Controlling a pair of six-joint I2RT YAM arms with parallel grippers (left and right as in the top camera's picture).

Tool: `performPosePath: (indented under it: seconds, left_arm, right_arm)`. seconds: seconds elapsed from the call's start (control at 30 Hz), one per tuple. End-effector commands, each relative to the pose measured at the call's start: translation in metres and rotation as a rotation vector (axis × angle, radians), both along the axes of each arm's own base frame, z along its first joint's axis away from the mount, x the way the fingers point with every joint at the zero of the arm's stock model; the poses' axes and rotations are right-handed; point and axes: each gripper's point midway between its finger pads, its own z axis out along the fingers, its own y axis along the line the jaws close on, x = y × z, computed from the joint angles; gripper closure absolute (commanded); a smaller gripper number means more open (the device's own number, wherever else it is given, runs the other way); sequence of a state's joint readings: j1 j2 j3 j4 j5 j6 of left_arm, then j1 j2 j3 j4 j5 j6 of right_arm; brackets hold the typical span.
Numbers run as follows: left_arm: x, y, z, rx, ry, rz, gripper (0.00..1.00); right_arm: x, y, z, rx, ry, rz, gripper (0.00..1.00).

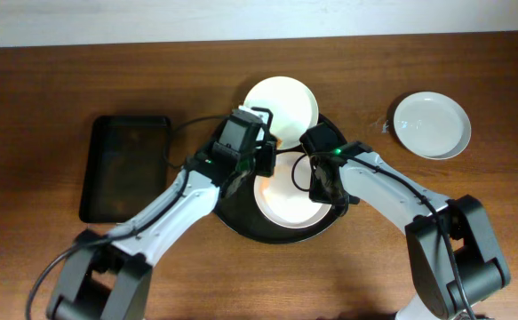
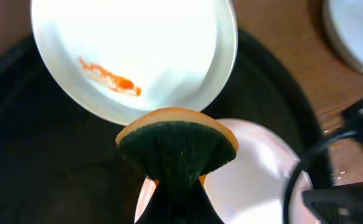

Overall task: Clean dirty plates on tray and stack at the side
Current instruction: 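Scrub the pink plate with the sponge while the right gripper holds it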

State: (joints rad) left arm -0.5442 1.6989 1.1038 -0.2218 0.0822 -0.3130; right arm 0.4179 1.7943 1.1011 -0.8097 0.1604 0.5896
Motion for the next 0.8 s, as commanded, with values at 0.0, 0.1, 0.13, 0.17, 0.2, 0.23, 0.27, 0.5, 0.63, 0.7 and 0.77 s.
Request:
performPosePath:
  seconds: [0.0,0.1,0.13,0.17,0.2,0.23,0.27,0.5,0.63,0.7,0.77]
  left_arm:
    - [-0.006,-0.007,0.012,0.011,-0.023,-0.026,1.0]
    - [-0.019,-0.012,0.001,0.033,0.012,-0.051,1.0]
    - [-0.021,-0.013,-0.002,0.033,0.018,-0.05,1.0]
    - [-0.024,-0.015,-0.006,0.031,0.034,-0.047,1.0]
    - [-0.026,-0.016,-0.01,0.034,0.043,-0.05,1.0]
    - [-0.028,-0.019,-0.014,0.039,0.052,-0.056,1.0]
    - [-0.031,-0.023,-0.021,0.047,0.062,-0.067,1.0]
    - [-0.042,-0.047,-0.072,0.083,0.13,-0.109,1.0]
    - [-0.041,-0.042,-0.092,0.118,0.154,-0.093,1.0]
    - [-0.038,-0.038,-0.093,0.14,0.143,-0.078,1.0]
    - [-0.037,-0.034,-0.095,0.156,0.137,-0.065,1.0]
  right_arm:
    - [-0.005,-0.002,0.001,-0.012,0.003,0.013,0.96]
    - [-0.006,-0.002,0.001,-0.013,0.007,0.013,0.96]
    - [-0.006,-0.002,0.001,-0.014,0.008,0.013,0.96]
    - [-0.006,-0.002,0.001,-0.014,0.008,0.013,0.96]
    - [-0.006,-0.002,0.001,-0.014,0.008,0.013,0.96]
    - [-0.006,-0.002,0.001,-0.014,0.009,0.013,0.96]
    - [-0.006,-0.002,0.001,-0.014,0.009,0.013,0.96]
    - [-0.006,-0.002,0.001,-0.014,0.009,0.013,0.96]
    - [-0.006,-0.002,0.001,-0.014,0.009,0.013,0.96]
    - [-0.006,-0.002,0.001,-0.014,0.009,0.013,0.96]
    - [-0.006,-0.002,0.001,-0.014,0.009,0.013,0.96]
